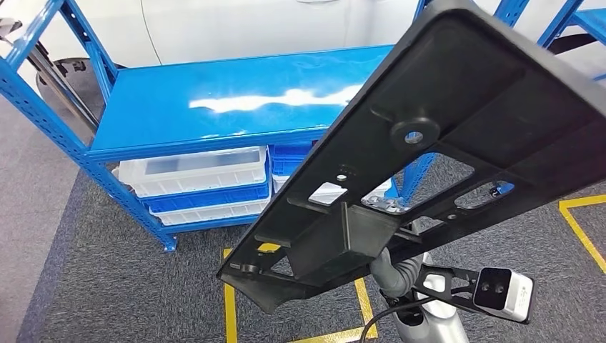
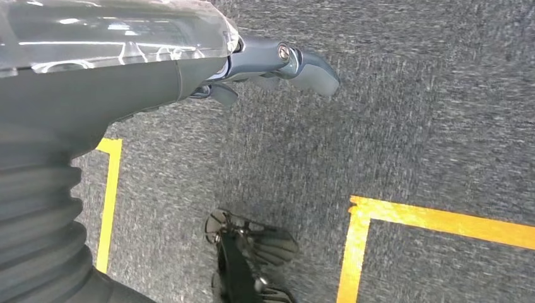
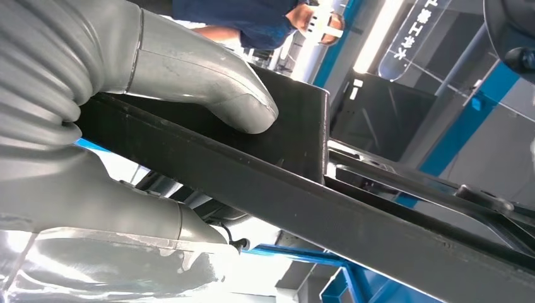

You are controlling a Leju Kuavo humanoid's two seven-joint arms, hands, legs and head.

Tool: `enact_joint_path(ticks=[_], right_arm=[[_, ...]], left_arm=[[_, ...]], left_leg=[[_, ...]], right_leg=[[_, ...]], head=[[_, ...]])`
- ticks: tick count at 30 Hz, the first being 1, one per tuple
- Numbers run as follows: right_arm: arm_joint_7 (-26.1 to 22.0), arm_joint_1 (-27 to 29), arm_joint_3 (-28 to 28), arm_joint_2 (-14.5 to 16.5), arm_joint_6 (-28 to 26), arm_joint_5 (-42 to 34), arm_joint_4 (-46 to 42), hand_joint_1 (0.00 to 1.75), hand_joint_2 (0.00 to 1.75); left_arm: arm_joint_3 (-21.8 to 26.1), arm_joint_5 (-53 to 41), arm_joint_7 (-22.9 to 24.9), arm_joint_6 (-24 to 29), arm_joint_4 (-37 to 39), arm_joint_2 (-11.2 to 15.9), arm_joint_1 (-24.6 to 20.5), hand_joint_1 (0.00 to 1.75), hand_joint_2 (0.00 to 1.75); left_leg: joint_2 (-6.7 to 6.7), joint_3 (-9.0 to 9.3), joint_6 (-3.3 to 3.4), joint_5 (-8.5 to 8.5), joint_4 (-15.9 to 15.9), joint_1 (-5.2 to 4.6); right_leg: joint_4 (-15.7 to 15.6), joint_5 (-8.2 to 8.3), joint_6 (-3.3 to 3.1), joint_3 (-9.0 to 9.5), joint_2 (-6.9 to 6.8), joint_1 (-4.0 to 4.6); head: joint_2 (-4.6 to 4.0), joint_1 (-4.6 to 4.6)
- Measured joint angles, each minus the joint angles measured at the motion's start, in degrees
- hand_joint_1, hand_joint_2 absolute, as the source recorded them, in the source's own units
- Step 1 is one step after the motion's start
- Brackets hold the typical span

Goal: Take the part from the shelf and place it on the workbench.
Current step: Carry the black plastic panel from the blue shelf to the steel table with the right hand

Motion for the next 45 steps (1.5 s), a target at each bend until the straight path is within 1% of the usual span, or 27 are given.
enact_joint_path(ticks=[2,5,7,9,10,11,12,13,15,16,17,19,21,24,26,27,28,30,31,33,35,37,39,41,42,43,45], right_arm=[[-0.01,0.06,-0.25,-0.09,0.31,-0.18,-0.01,1.75,1.75],[-0.02,0.24,-0.76,-0.2,0.98,-0.61,-0.02,1.75,1.75],[-0.02,0.29,-1.1,-0.26,1.22,-0.9,0.0,1.75,1.75],[-0.02,0.38,-1.38,-0.32,1.18,-0.91,0.07,1.75,1.75],[-0.02,0.44,-1.5,-0.36,1.15,-0.91,0.13,1.75,1.75],[-0.01,0.48,-1.61,-0.4,1.12,-0.98,0.19,1.75,1.75],[-0.01,0.48,-1.67,-0.46,1.07,-1.11,0.24,1.75,1.75],[-0.01,0.45,-1.71,-0.52,1.0,-1.28,0.26,1.75,1.75],[-0.01,0.23,-1.72,-0.63,0.7,-1.5,0.16,1.75,1.75],[-0.02,0.11,-1.72,-0.67,0.47,-1.44,0.07,1.75,1.75],[-0.04,0.02,-1.72,-0.7,0.2,-1.16,-0.07,1.75,1.75],[-0.07,-0.04,-1.72,-0.78,-0.49,0.12,-0.59,1.75,1.75],[-0.06,-0.17,-1.58,-0.81,-1.11,1.76,-1.5,1.75,1.75],[-0.05,-0.66,-0.64,-0.78,-1.73,3.22,-2.68,1.75,1.75],[-0.04,-0.89,0.3,-0.77,-2.16,3.91,-3.15,1.75,1.75],[-0.03,-1.04,0.83,-0.77,-2.34,4.23,-3.43,1.75,1.75],[-0.03,-1.27,1.36,-0.77,-2.58,4.55,-3.77,1.75,1.75],[-0.04,-1.86,2.42,-0.76,-3.16,4.98,-4.57,1.75,1.75],[-0.03,-2.17,2.91,-0.75,-3.54,5.1,-4.92,1.75,1.75],[-0.01,-2.52,3.67,-0.75,-4.21,5.1,-5.51,1.75,1.75],[-0.02,-2.54,4.01,-0.76,-4.77,5.02,-6.27,1.75,1.75],[-0.04,-2.48,4.07,-0.77,-4.98,4.97,-7.28,1.75,1.75],[-0.06,-2.07,4.09,-0.75,-4.72,4.95,-8.17,1.75,1.75],[-0.05,-1.26,4.09,-0.75,-4.21,5.01,-8.8,1.75,1.75],[-0.05,-0.87,4.09,-0.73,-3.91,5.07,-9.1,1.75,1.75],[-0.04,-0.57,4.08,-0.67,-3.58,5.12,-9.38,1.75,1.75],[-0.04,-0.31,4.02,-0.43,-3.1,5.2,-9.99,1.75,1.75]], left_arm=[[-0.03,-0.04,0.02,-0.04,0.0,-0.01,-0.09,0.0,1.75],[-0.03,-0.05,0.22,-0.06,0.0,-0.09,0.02,0.0,1.75],[-0.03,-0.02,0.33,-0.06,0.0,-0.18,0.0,0.0,1.75],[-0.03,0.02,0.36,-0.06,0.0,-0.21,-0.02,0.0,1.75],[-0.03,0.04,0.36,-0.07,0.0,-0.21,0.02,0.0,1.75],[-0.03,0.05,0.39,-0.08,0.0,-0.22,0.04,0.0,1.75],[-0.03,0.05,0.43,-0.12,0.0,-0.27,0.06,0.0,1.75],[-0.03,0.05,0.47,-0.18,0.0,-0.32,0.06,0.0,1.75],[-0.03,0.03,0.54,-0.35,0.0,-0.43,0.08,0.0,1.75],[-0.03,0.02,0.56,-0.4,0.0,-0.45,0.11,0.0,1.75],[-0.03,0.01,0.62,-0.44,0.0,-0.45,0.14,0.0,1.75],[-0.03,0.01,0.8,-0.47,0.0,-0.44,0.14,0.0,1.75],[-0.03,0.06,1.07,-0.44,0.0,-0.39,0.06,0.0,1.75],[0.03,0.53,1.76,-0.08,0.0,-0.27,0.25,0.0,1.75],[0.12,0.86,2.12,0.1,0.0,-0.19,0.45,0.0,1.75],[0.15,0.97,2.22,0.13,0.0,-0.19,0.5,0.0,1.75],[0.16,1.05,2.28,0.13,0.0,-0.19,0.52,0.0,1.75],[0.16,1.02,2.35,0.18,0.0,-0.19,0.54,0.0,1.75],[0.16,0.97,2.38,0.26,0.0,-0.19,0.57,0.0,1.75],[0.16,0.67,2.33,0.4,0.0,-0.19,0.7,0.0,1.75],[0.14,0.15,2.03,0.52,-0.01,-0.24,0.74,0.0,1.75],[0.07,-0.28,1.75,0.78,-0.02,-0.3,0.7,0.0,1.75],[0.04,-0.51,1.7,1.09,-0.02,-0.31,0.83,0.0,1.75],[0.03,-0.7,1.7,1.51,-0.02,-0.28,0.97,0.0,1.75],[0.0,-0.84,1.69,1.76,-0.02,-0.27,0.97,0.0,1.75],[-0.04,-1.02,1.7,2.01,-0.02,-0.27,0.92,0.0,1.75],[-0.15,-1.55,1.88,2.46,-0.02,-0.27,0.84,0.0,1.75]], left_leg=[[-0.04,2.94,0.45,-0.65,-4.87,-0.28],[0.06,2.75,1.34,-0.23,-5.77,-0.12],[0.18,2.35,2.11,0.42,-6.09,0.14],[0.22,1.69,2.37,0.84,-6.0,0.1],[0.29,1.38,2.36,0.99,-5.91,0.09],[0.42,1.15,2.34,1.09,-5.81,0.09],[0.59,1.0,2.31,1.15,-5.69,0.09],[0.81,0.96,2.26,1.15,-5.58,0.1],[1.26,0.93,1.9,1.04,-5.3,-0.06],[1.56,0.88,1.6,1.0,-5.19,-0.19],[1.97,0.81,1.28,0.96,-5.12,-0.32],[2.93,0.74,0.65,0.88,-5.15,-0.45],[2.54,0.21,0.09,-0.4,-3.79,-0.33],[0.46,-4.07,-0.4,-5.85,6.21,-0.18],[0.08,-6.68,-0.49,-7.32,11.82,-0.18],[0.02,-6.59,-0.45,-6.33,11.48,-0.17],[-0.15,-5.42,-0.35,-4.37,8.81,-0.15],[-2.26,-1.91,-0.04,-0.43,0.74,0.04],[-3.47,-0.66,0.09,0.55,-2.16,0.14],[-4.71,-0.02,0.37,0.62,-3.98,0.15],[-3.62,-0.05,0.92,0.91,-4.31,0.36],[-2.25,-0.01,1.62,1.25,-4.71,0.63],[-0.77,-0.04,1.99,1.29,-4.79,0.47],[0.71,-0.08,2.08,1.23,-4.77,0.31],[1.39,-0.06,2.08,1.19,-4.76,0.28],[2.03,0.01,2.04,1.14,-4.76,0.27],[3.11,0.26,1.79,0.96,-4.75,0.17]], right_leg=[[0.24,0.46,0.61,-0.35,-0.08,0.13],[0.78,0.47,1.65,-0.88,-0.04,0.08],[4.78,-2.37,2.32,-2.66,0.09,-0.11],[12.62,-6.56,2.84,-5.95,0.14,-0.46],[15.85,-7.78,3.04,-7.2,0.14,-0.63],[17.12,-7.86,3.17,-7.47,0.12,-0.8],[15.98,-6.85,3.22,-6.53,0.04,-0.96],[12.68,-5.08,3.16,-4.55,-0.27,-1.05],[4.42,-2.17,2.64,-0.18,-2.19,-0.77],[1.84,-1.54,2.26,1.0,-3.0,-0.52],[0.63,-1.44,1.88,1.37,-3.41,-0.26],[0.42,-1.24,1.16,1.04,-2.52,-0.17],[0.1,-0.85,0.41,0.89,-1.58,-0.41],[-0.09,-0.54,-0.29,0.78,-0.15,-0.55],[0.01,-0.5,-0.36,0.76,0.99,-0.49],[0.1,-0.5,-0.35,0.79,1.58,-0.48],[0.21,-0.53,-0.31,0.83,2.2,-0.49],[0.64,-0.63,-0.03,0.69,3.41,-0.43],[0.9,-0.62,0.25,0.42,4.02,-0.42],[1.13,-0.39,0.98,-0.25,5.17,-0.49],[1.16,-0.18,1.7,-0.64,5.82,-0.46],[3.78,-1.96,2.29,-1.94,4.06,-0.22],[10.74,-5.82,2.77,-5.11,1.57,-0.41],[16.98,-8.07,3.12,-7.9,0.76,-0.77],[17.3,-7.65,3.19,-7.93,0.57,-0.9],[15.2,-6.2,3.16,-6.74,0.26,-0.98],[6.9,-2.71,2.71,-2.26,-1.68,-0.78]], head=[[-0.01,0.0],[0.0,0.0],[0.0,0.0],[-0.01,0.0],[-0.02,0.0],[-0.02,0.0],[-0.01,0.0],[0.0,0.0],[0.0,0.0],[-0.01,0.0],[-0.01,0.0],[0.0,0.0],[0.0,0.0],[0.0,0.0],[0.0,0.0],[0.0,0.0],[0.0,0.0],[0.0,0.0],[-0.01,-0.01],[-0.01,-0.01],[0.0,0.01],[0.0,0.02],[0.0,0.01],[0.0,0.01],[0.0,0.01],[0.0,0.01],[0.0,0.01]])
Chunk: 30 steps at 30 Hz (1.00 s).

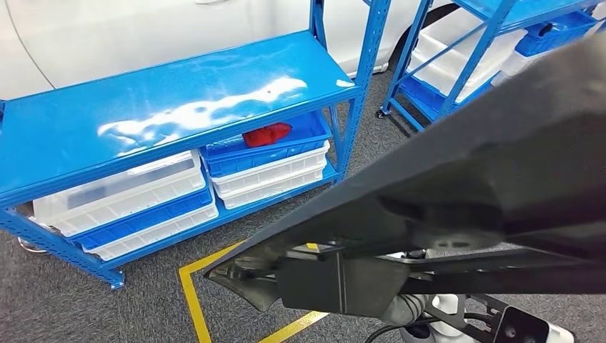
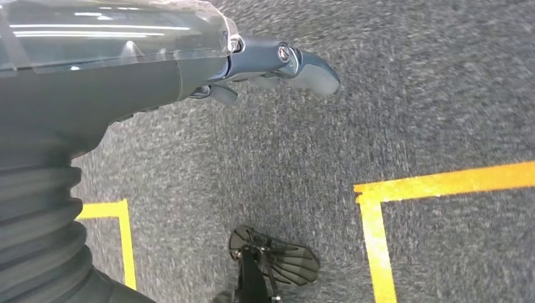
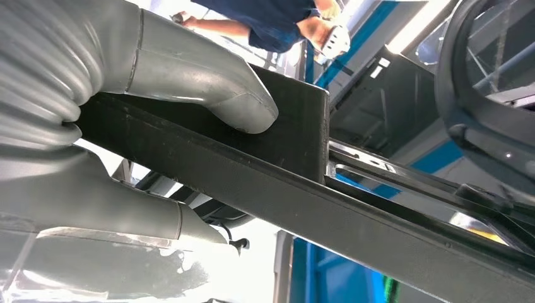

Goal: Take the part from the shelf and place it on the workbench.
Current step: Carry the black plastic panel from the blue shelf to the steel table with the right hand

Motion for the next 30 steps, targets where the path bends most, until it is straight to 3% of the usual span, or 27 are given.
enact_joint_path(ticks=[1,3,5,7,9,10,11,12,13,14,16,18,20,22,24,26,27,28,30], right_arm=[[-0.01,0.04,-0.02,0.17,0.08,0.01,-0.25,1.75,1.75],[-0.03,0.2,-0.11,0.45,0.0,-0.12,-0.57,1.75,1.75],[-0.04,0.5,-0.37,0.6,-0.06,-0.67,-0.69,1.75,1.75],[-0.06,0.6,-0.67,0.85,-0.03,-1.41,-0.79,1.75,1.75],[-0.07,0.59,-0.86,1.26,-0.09,-2.02,-0.82,1.75,1.75],[-0.06,0.64,-0.95,1.42,-0.18,-2.21,-0.79,1.75,1.75],[-0.05,0.71,-1.04,1.47,-0.29,-2.32,-0.74,1.75,1.75],[-0.04,0.76,-1.18,1.49,-0.43,-2.35,-0.71,1.75,1.75],[-0.04,0.79,-1.33,1.5,-0.62,-2.36,-0.68,1.75,1.75],[-0.04,0.8,-1.49,1.5,-0.78,-2.35,-0.67,1.75,1.75],[0.03,0.6,-1.79,1.51,-0.99,-2.55,-0.63,1.75,1.75],[0.31,0.14,-1.95,1.51,-1.07,-3.11,-0.55,1.75,1.75],[0.72,-0.23,-2.13,1.51,-1.29,-3.87,-0.47,1.75,1.75],[0.9,-0.64,-2.38,1.47,-1.52,-4.48,-0.3,1.75,1.75],[0.79,-1.26,-2.5,1.43,-1.56,-4.96,0.26,1.75,1.75],[0.58,-1.6,-2.65,1.4,-1.32,-5.33,1.34,1.75,1.75],[0.5,-1.64,-2.75,1.39,-1.13,-5.42,1.99,1.75,1.75],[0.45,-1.69,-2.85,1.38,-0.93,-5.44,2.63,1.75,1.75],[0.39,-1.95,-2.92,1.36,-0.69,-5.33,3.59,1.75,1.75]], left_arm=[[-0.1,-0.33,0.2,0.28,0.0,0.0,0.0,0.0,1.75],[-0.35,-0.92,0.79,0.91,0.0,0.01,0.02,0.0,1.75],[-0.67,-1.34,1.5,1.22,-0.01,0.03,-0.08,0.0,1.75],[-1.03,-1.66,2.12,1.21,-0.02,0.05,-0.16,0.0,1.75],[-1.27,-1.94,2.65,1.32,-0.02,0.09,0.03,0.0,1.75],[-1.33,-2.07,2.89,1.42,-0.02,0.1,0.19,0.0,1.75],[-1.35,-2.19,3.06,1.52,-0.02,0.12,0.32,0.0,1.75],[-1.38,-2.29,3.16,1.6,-0.01,0.13,0.39,0.0,1.75],[-1.42,-2.43,3.23,1.67,-0.01,0.13,0.41,0.0,1.75],[-1.49,-2.57,3.31,1.78,-0.02,0.13,0.38,0.0,1.75],[-1.67,-2.76,3.44,2.05,-0.02,0.13,0.33,0.0,1.75],[-1.81,-2.86,3.52,2.2,-0.01,0.11,0.31,0.0,1.75],[-2.03,-3.08,3.57,2.36,-0.01,0.03,0.19,0.0,1.75],[-2.31,-3.24,3.55,2.6,-0.02,-0.08,0.0,0.0,1.75],[-2.44,-3.23,3.56,2.92,-0.02,-0.11,0.01,0.0,1.75],[-2.45,-3.21,3.6,3.24,-0.02,-0.04,0.15,0.0,1.75],[-2.45,-3.2,3.62,3.38,-0.02,0.01,0.15,0.0,1.75],[-2.45,-3.15,3.63,3.5,-0.02,0.06,0.09,0.0,1.75],[-2.44,-2.97,3.61,3.68,-0.02,0.11,-0.05,0.0,1.75]], left_leg=[[0.47,0.09,-0.23,-0.11,0.03,-0.12],[1.43,0.22,-0.76,-0.29,0.04,-0.35],[2.19,0.37,-1.37,-0.49,-0.01,-0.41],[0.63,-0.24,-1.85,-2.17,1.99,-0.28],[-2.01,-3.01,-2.12,-5.94,8.65,-0.14],[-2.68,-4.8,-2.22,-7.68,12.68,-0.12],[-2.95,-6.15,-2.31,-8.52,15.59,-0.11],[-3.04,-6.67,-2.37,-8.25,16.57,-0.07],[-3.12,-6.16,-2.4,-6.88,15.26,0.01],[-3.56,-4.73,-2.41,-4.7,11.96,0.15],[-6.25,-1.58,-2.35,-1.35,4.46,0.61],[-8.16,-0.43,-2.02,-0.75,1.37,0.75],[-7.26,-0.49,-1.35,-0.67,1.24,0.62],[-5.92,-0.42,-0.54,-0.37,0.93,0.66],[-4.39,-0.39,-0.01,-0.29,0.76,0.51],[-2.76,-0.43,0.2,-0.36,0.77,0.23],[-2.0,-0.44,0.23,-0.4,0.77,0.15],[-1.31,-0.4,0.23,-0.45,0.78,0.1],[-0.18,-0.18,0.12,-0.6,0.77,-0.01]], right_leg=[[-3.47,1.07,-0.42,1.77,-1.01,0.27],[-6.26,1.45,-1.14,2.93,-1.85,0.8],[-6.57,1.77,-1.78,2.8,-0.67,0.71],[-7.13,2.21,-2.49,2.93,0.4,0.31],[-7.36,2.44,-2.92,2.98,1.55,0.13],[-7.34,2.48,-3.01,2.96,2.21,0.15],[-7.3,2.48,-3.02,2.96,2.92,0.15],[-7.24,2.48,-3.01,2.99,3.63,0.14],[-7.15,2.45,-2.95,3.04,4.35,0.11],[-6.97,2.38,-2.82,3.07,5.08,0.06],[-6.2,2.12,-2.32,2.7,6.46,0.05],[-5.57,2.15,-1.58,1.84,7.73,0.03],[-5.53,2.46,-0.76,1.26,8.76,-0.13],[-4.01,1.54,-0.1,0.4,6.9,-0.08],[1.91,-1.62,0.37,-2.43,3.58,-0.05],[9.34,-4.54,0.64,-6.05,2.35,-0.26],[10.99,-4.72,0.67,-6.85,2.19,-0.33],[10.27,-3.78,0.6,-6.44,2.05,-0.37],[3.07,-0.18,-0.01,-2.58,0.67,-0.15]], head=[[-0.01,0.0],[-0.02,-0.01],[-0.02,-0.01],[-0.02,-0.02],[-0.01,-0.02],[-0.01,-0.02],[0.0,-0.02],[-0.01,-0.01],[-0.01,-0.01],[-0.01,-0.01],[-0.01,-0.01],[-0.01,-0.02],[-0.02,-0.02],[-0.02,-0.01],[-0.02,0.0],[-0.02,-0.01],[-0.01,-0.01],[-0.01,-0.01],[0.0,-0.01]])
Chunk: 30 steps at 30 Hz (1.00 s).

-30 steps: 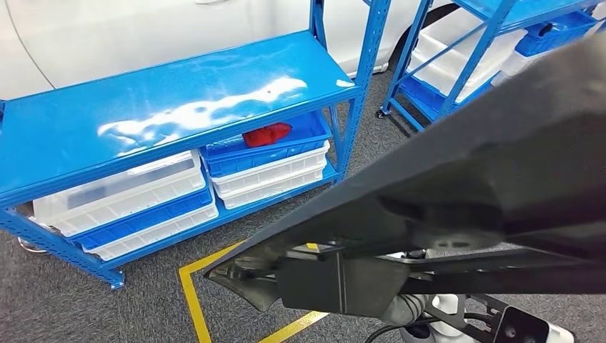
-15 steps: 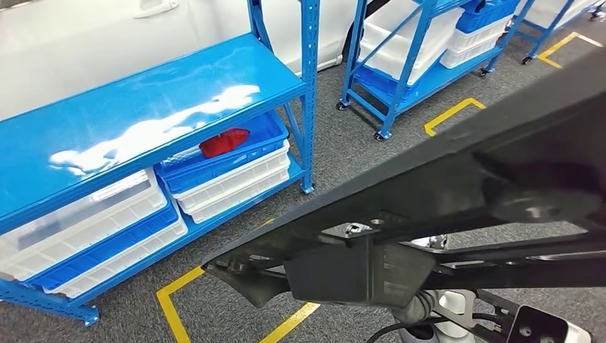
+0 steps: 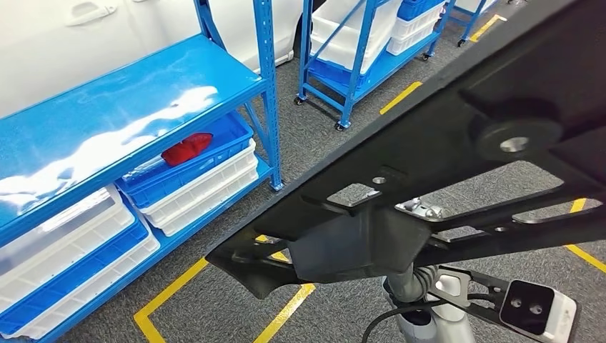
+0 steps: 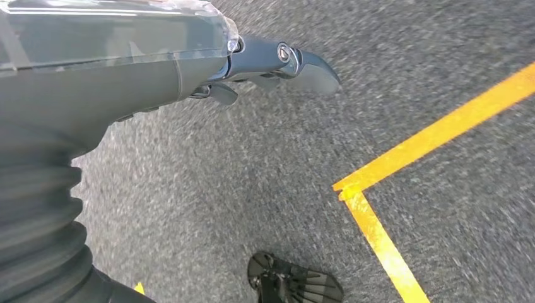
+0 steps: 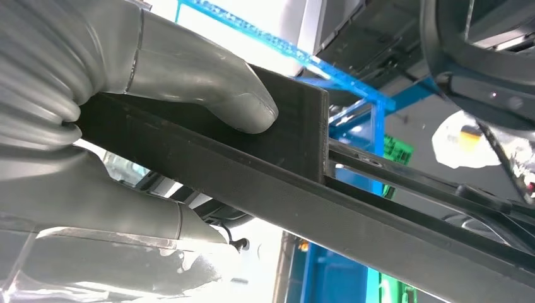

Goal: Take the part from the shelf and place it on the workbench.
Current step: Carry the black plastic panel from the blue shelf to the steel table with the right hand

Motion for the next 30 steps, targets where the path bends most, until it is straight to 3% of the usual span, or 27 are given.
enact_joint_path(ticks=[2,3,5,6,8,10,11,12,13,14,16,17,19,20,21,23,25,27,28,29,30], right_arm=[[-0.02,-0.48,0.03,0.01,-0.12,0.54,0.56,1.75,1.75],[-0.03,-0.66,0.04,0.01,-0.23,0.89,0.8,1.75,1.75],[-0.05,-0.85,0.06,0.01,-0.38,1.33,1.41,1.75,1.75],[-0.08,-0.93,0.08,0.0,-0.39,1.39,1.76,1.75,1.75],[-0.15,-1.51,0.23,0.02,-0.36,1.33,2.72,1.75,1.75],[-0.19,-2.21,0.52,0.05,-0.29,1.16,3.95,1.75,1.75],[-0.19,-2.41,0.66,0.07,-0.27,1.06,4.58,1.75,1.75],[-0.17,-2.49,0.73,0.07,-0.26,0.95,5.09,1.75,1.75],[-0.17,-2.58,0.78,0.07,-0.23,0.83,5.53,1.75,1.75],[-0.17,-2.8,0.81,0.07,-0.21,0.68,5.88,1.75,1.75],[-0.12,-3.68,0.86,0.08,-0.18,0.21,6.41,1.75,1.75],[-0.05,-4.26,0.87,0.1,-0.19,-0.03,6.64,1.75,1.75],[0.19,-5.12,0.89,0.13,-0.29,-0.39,7.02,1.75,1.75],[0.28,-5.31,0.9,0.12,-0.46,-0.55,7.15,1.75,1.75],[0.33,-5.35,0.9,0.1,-0.76,-0.7,7.23,1.75,1.75],[0.25,-5.45,0.9,0.09,-1.59,-0.89,7.3,1.75,1.75],[0.04,-5.29,0.87,0.1,-2.37,-0.84,7.3,1.75,1.75],[-0.15,-4.52,0.7,0.11,-2.89,-0.36,7.27,1.75,1.75],[-0.2,-4.03,0.56,0.11,-3.05,0.02,7.22,1.75,1.75],[-0.21,-3.56,0.35,0.11,-3.14,0.45,7.07,1.75,1.75],[-0.23,-3.19,0.08,0.13,-3.19,0.95,6.76,1.75,1.75]], left_arm=[[0.01,0.27,-0.2,-0.11,-0.01,0.04,-0.01,0.0,1.75],[0.01,0.43,-0.35,-0.3,-0.01,0.08,0.03,0.0,1.75],[0.03,0.8,-0.63,-0.95,-0.02,0.15,0.02,0.0,1.75],[0.05,1.04,-0.74,-1.37,-0.02,0.21,-0.08,0.0,1.75],[0.14,1.59,-1.04,-2.44,-0.02,0.33,-0.2,0.0,1.75],[0.36,2.18,-1.45,-3.42,-0.03,0.41,0.0,0.0,1.75],[0.54,2.42,-1.66,-3.75,-0.04,0.42,0.14,0.0,1.75],[0.73,2.62,-1.85,-3.98,-0.04,0.43,0.24,0.0,1.75],[0.91,2.83,-2.05,-4.16,-0.03,0.43,0.28,0.0,1.75],[1.06,2.97,-2.25,-4.27,-0.03,0.44,0.26,0.0,1.75],[1.22,3.2,-2.54,-4.41,-0.04,0.45,0.23,0.0,1.75],[1.29,3.3,-2.59,-4.46,-0.04,0.45,0.22,0.0,1.75],[1.45,3.56,-2.58,-4.55,-0.04,0.46,0.19,0.0,1.75],[1.53,3.66,-2.56,-4.57,-0.04,0.46,0.13,0.0,1.75],[1.58,3.72,-2.52,-4.57,-0.05,0.48,0.02,0.0,1.75],[1.63,3.68,-2.32,-4.55,-0.09,0.62,-0.15,0.0,1.75],[1.64,3.48,-1.88,-4.42,-0.13,0.93,0.0,0.0,1.75],[1.66,3.21,-1.37,-4.04,-0.14,1.29,0.24,0.0,1.75],[1.67,3.07,-1.17,-3.83,-0.14,1.48,0.28,0.0,1.75],[1.67,2.91,-1.04,-3.69,-0.15,1.63,0.26,0.0,1.75],[1.67,2.73,-0.94,-3.64,-0.15,1.77,0.23,0.0,1.75]], left_leg=[[0.99,0.22,-0.41,-0.25,0.02,-0.27],[1.51,0.32,-0.66,-0.36,-0.02,-0.36],[2.64,0.63,-1.25,-0.47,-0.33,-0.46],[2.47,0.78,-1.54,-0.71,-0.29,-0.43],[0.4,-0.14,-1.94,-2.73,2.38,-0.39],[-2.08,-3.44,-2.08,-6.45,9.64,-0.3],[-2.57,-5.27,-2.14,-7.79,13.34,-0.3],[-2.79,-6.48,-2.2,-8.1,15.53,-0.29],[-2.89,-6.76,-2.24,-7.18,15.53,-0.24],[-3.11,-6.01,-2.28,-5.23,13.28,-0.14],[-5.04,-3.05,-2.38,-0.98,5.74,0.22],[-6.15,-1.9,-2.31,0.13,2.88,0.39],[-7.15,-1.18,-1.92,0.25,1.0,0.39],[-6.68,-1.14,-1.55,0.33,0.87,0.35],[-6.08,-1.06,-1.16,0.48,0.7,0.35],[-4.85,-0.83,-0.37,0.71,0.3,0.42],[-3.47,-0.73,0.12,0.64,0.18,0.28],[-1.96,-0.69,0.26,0.49,0.19,0.1],[-1.23,-0.64,0.27,0.41,0.19,0.04],[-0.56,-0.53,0.23,0.3,0.2,0.0],[0.03,-0.34,0.15,0.17,0.19,-0.04]], right_leg=[[-6.86,1.98,-0.92,3.57,-2.37,0.8],[-8.38,2.11,-1.31,4.25,-3.02,1.16],[-8.93,2.15,-1.89,4.21,-2.07,1.33],[-9.31,2.37,-2.18,4.35,-1.47,1.17],[-10.14,2.85,-2.79,4.71,-0.29,0.74],[-10.34,3.02,-3.15,4.79,1.04,0.63],[-10.31,3.03,-3.25,4.79,1.8,0.66],[-10.24,3.02,-3.26,4.81,2.56,0.67],[-10.13,2.98,-3.22,4.84,3.33,0.65],[-9.94,2.9,-3.1,4.86,4.1,0.58],[-9.18,2.53,-2.62,4.69,5.57,0.48],[-8.72,2.39,-2.29,4.4,6.26,0.46],[-8.26,2.42,-1.56,3.74,7.45,0.39],[-8.3,2.56,-1.18,3.54,7.98,0.28],[-8.22,2.53,-0.85,3.43,7.88,0.23],[-5.86,1.08,-0.26,2.31,5.72,0.32],[0.77,-2.25,0.16,-0.95,2.8,0.24],[7.17,-4.43,0.41,-4.23,1.75,0.01],[7.83,-4.11,0.41,-4.61,1.53,-0.05],[6.05,-2.75,0.3,-3.7,1.29,-0.07],[2.24,-0.76,0.02,-1.67,0.6,0.02]], head=[[-0.01,0.01],[-0.01,0.01],[-0.02,0.0],[-0.02,0.0],[-0.02,0.0],[-0.02,0.0],[-0.02,0.0],[-0.01,0.0],[-0.01,0.0],[-0.01,0.0],[-0.01,0.0],[0.0,0.0],[-0.01,0.01],[-0.01,0.01],[-0.01,0.01],[0.0,0.01],[-0.01,0.02],[-0.01,0.02],[-0.01,0.02],[0.0,0.02],[-0.01,0.02]])
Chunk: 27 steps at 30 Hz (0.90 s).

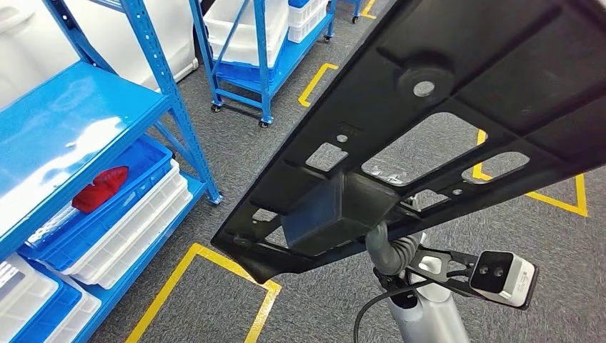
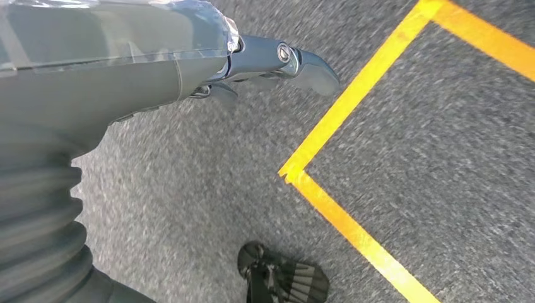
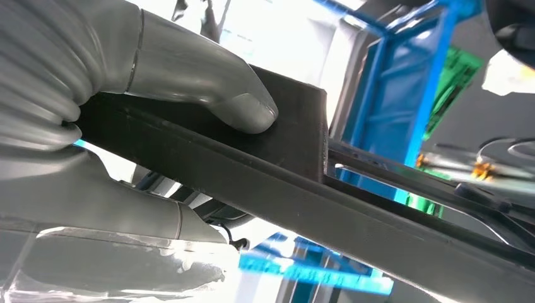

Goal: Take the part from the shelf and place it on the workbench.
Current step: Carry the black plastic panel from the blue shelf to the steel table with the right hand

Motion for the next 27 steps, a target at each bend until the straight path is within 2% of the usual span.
enact_joint_path(ticks=[2,3,4,6,7,8,10,11,12,13,14,15,17,18,19,20,21,22,24,25,27], right_arm=[[-0.05,0.46,-0.64,0.05,0.08,1.17,-0.95,1.75,1.75],[-0.08,0.67,-0.97,0.1,0.23,1.75,-1.47,1.75,1.75],[-0.11,0.92,-1.3,0.15,0.51,2.26,-1.94,1.75,1.75],[-0.14,1.58,-1.95,0.29,1.32,3.11,-2.83,1.75,1.75],[-0.17,1.83,-2.22,0.43,1.69,3.53,-3.28,1.75,1.75],[-0.21,1.95,-2.39,0.69,1.93,4.0,-3.69,1.75,1.75],[-0.27,2.06,-2.58,1.43,2.23,4.89,-4.43,1.75,1.75],[-0.27,2.14,-2.66,1.79,2.46,5.18,-4.77,1.75,1.75],[-0.26,2.27,-2.76,2.07,2.77,5.27,-5.14,1.75,1.75],[-0.25,2.38,-2.85,2.3,3.08,5.25,-5.54,1.75,1.75],[-0.25,2.44,-2.9,2.54,3.28,5.17,-6.01,1.75,1.75],[-0.25,2.48,-2.92,2.76,3.39,5.12,-6.5,1.75,1.75],[-0.25,2.44,-2.92,3.05,3.34,4.99,-7.32,1.75,1.75],[-0.22,2.39,-2.92,3.11,3.21,4.88,-7.62,1.75,1.75],[-0.2,2.34,-2.91,3.14,3.01,4.75,-7.87,1.75,1.75],[-0.17,2.29,-2.9,3.16,2.72,4.61,-8.1,1.75,1.75],[-0.16,2.25,-2.89,3.17,2.37,4.46,-8.29,1.75,1.75],[-0.16,2.15,-2.88,3.16,2.04,4.31,-8.41,1.75,1.75],[-0.16,1.69,-2.81,3.1,1.45,4.13,-8.46,1.75,1.75],[-0.15,1.46,-2.74,3.05,1.16,4.07,-8.43,1.75,1.75],[-0.09,1.24,-2.55,2.91,0.56,3.72,-8.27,1.75,1.75]], left_arm=[[-0.01,-0.4,0.09,-0.2,0.0,0.15,-0.02,0.0,1.75],[-0.01,-0.59,0.1,-0.37,0.0,0.22,0.0,0.0,1.75],[-0.03,-0.76,0.1,-0.57,0.0,0.27,0.01,0.0,1.75],[-0.11,-1.07,0.09,-0.95,0.0,0.34,-0.09,0.0,1.75],[-0.18,-1.16,0.04,-1.18,0.0,0.37,-0.18,0.0,1.75],[-0.25,-1.25,-0.05,-1.38,0.0,0.4,-0.25,0.0,1.75],[-0.32,-1.29,-0.36,-1.67,0.0,0.62,-0.2,0.0,1.75],[-0.33,-1.31,-0.48,-1.71,0.0,0.75,-0.11,0.0,1.75],[-0.33,-1.34,-0.55,-1.72,0.0,0.9,-0.05,0.0,1.75],[-0.33,-1.38,-0.58,-1.71,0.0,0.98,-0.02,0.0,1.75],[-0.34,-1.4,-0.66,-1.71,0.0,1.03,-0.05,0.0,1.75],[-0.35,-1.39,-0.79,-1.74,0.0,1.06,-0.11,0.0,1.75],[-0.37,-1.16,-1.34,-1.9,0.0,1.11,-0.22,0.0,1.75],[-0.38,-0.95,-1.72,-1.99,0.0,1.14,-0.26,0.0,1.75],[-0.38,-0.67,-2.15,-2.07,0.0,1.16,-0.29,0.0,1.75],[-0.37,-0.39,-2.55,-2.11,0.0,1.18,-0.33,0.0,1.75],[-0.36,-0.21,-2.86,-2.15,0.0,1.2,-0.38,0.0,1.75],[-0.34,-0.08,-3.1,-2.21,0.0,1.23,-0.47,0.0,1.75],[-0.33,-0.03,-3.3,-2.34,0.0,1.27,-0.64,0.0,1.75],[-0.32,-0.04,-3.26,-2.36,0.0,1.29,-0.65,0.0,1.75],[-0.32,-0.16,-2.79,-2.11,0.0,1.28,-0.53,0.0,1.75]], left_leg=[[1.04,0.41,-0.37,-0.33,-0.02,-0.16],[1.57,0.56,-0.64,-0.47,-0.04,-0.21],[2.12,0.69,-0.92,-0.58,-0.11,-0.25],[3.08,1.01,-1.5,-0.79,-0.42,-0.24],[2.5,1.1,-1.73,-1.18,-0.22,-0.19],[1.28,0.74,-1.89,-2.09,0.94,-0.11],[-1.86,-1.82,-2.06,-5.31,6.84,0.05],[-2.63,-3.72,-2.14,-6.94,10.67,0.1],[-2.91,-5.33,-2.27,-7.82,13.69,0.1],[-2.98,-6.19,-2.4,-7.6,14.94,0.14],[-3.04,-6.01,-2.52,-6.24,13.97,0.21],[-3.34,-4.86,-2.65,-4.05,11.03,0.35],[-5.54,-1.74,-2.82,-0.74,3.87,0.72],[-6.62,-0.8,-2.73,-0.16,1.79,0.83],[-7.32,-0.41,-2.52,-0.26,0.99,0.8],[-7.27,-0.37,-2.18,-0.34,0.86,0.65],[-6.62,-0.36,-1.75,-0.22,0.88,0.62],[-5.99,-0.3,-1.37,-0.08,0.72,0.58],[-4.66,-0.2,-0.6,0.12,0.39,0.57],[-3.96,-0.18,-0.34,0.1,0.37,0.41],[-2.41,-0.19,-0.04,-0.03,0.37,0.13]], right_leg=[[-7.92,2.61,-0.94,4.16,-2.83,0.72],[-10.15,3.07,-1.38,5.27,-3.79,1.14],[-10.93,2.97,-1.68,5.54,-4.12,1.47],[-11.41,3.31,-2.16,5.58,-2.63,1.37],[-11.93,3.56,-2.41,5.82,-1.93,1.18],[-12.44,3.84,-2.72,6.1,-1.21,0.99],[-12.94,4.07,-3.14,6.45,0.24,0.86],[-12.87,4.06,-3.26,6.46,1.03,0.88],[-12.77,4.01,-3.31,6.45,1.87,0.89],[-12.64,3.96,-3.28,6.45,2.71,0.86],[-12.42,3.88,-3.18,6.46,3.58,0.78],[-12.12,3.71,-3.0,6.46,4.43,0.66],[-11.12,3.21,-2.41,6.19,5.95,0.45],[-10.66,3.06,-2.05,5.88,6.62,0.36],[-10.38,3.02,-1.69,5.55,7.22,0.31],[-10.28,3.12,-1.3,5.27,7.85,0.26],[-10.35,3.24,-0.97,5.09,8.23,0.15],[-10.1,3.11,-0.69,4.9,7.58,0.19],[-6.99,1.33,-0.21,3.39,4.52,0.27],[-3.73,-0.33,-0.01,1.82,2.73,0.26],[3.57,-3.26,0.27,-1.84,1.31,0.07]], head=[[0.0,0.0],[0.0,-0.01],[0.0,-0.01],[0.0,-0.01],[0.0,-0.01],[0.0,-0.01],[-0.01,-0.02],[-0.01,-0.02],[0.0,-0.02],[0.01,-0.02],[0.01,-0.02],[0.01,-0.02],[0.0,-0.02],[0.0,-0.02],[0.01,-0.01],[0.01,-0.01],[0.01,-0.01],[0.01,0.0],[0.0,0.0],[0.0,0.0],[0.01,0.0]])
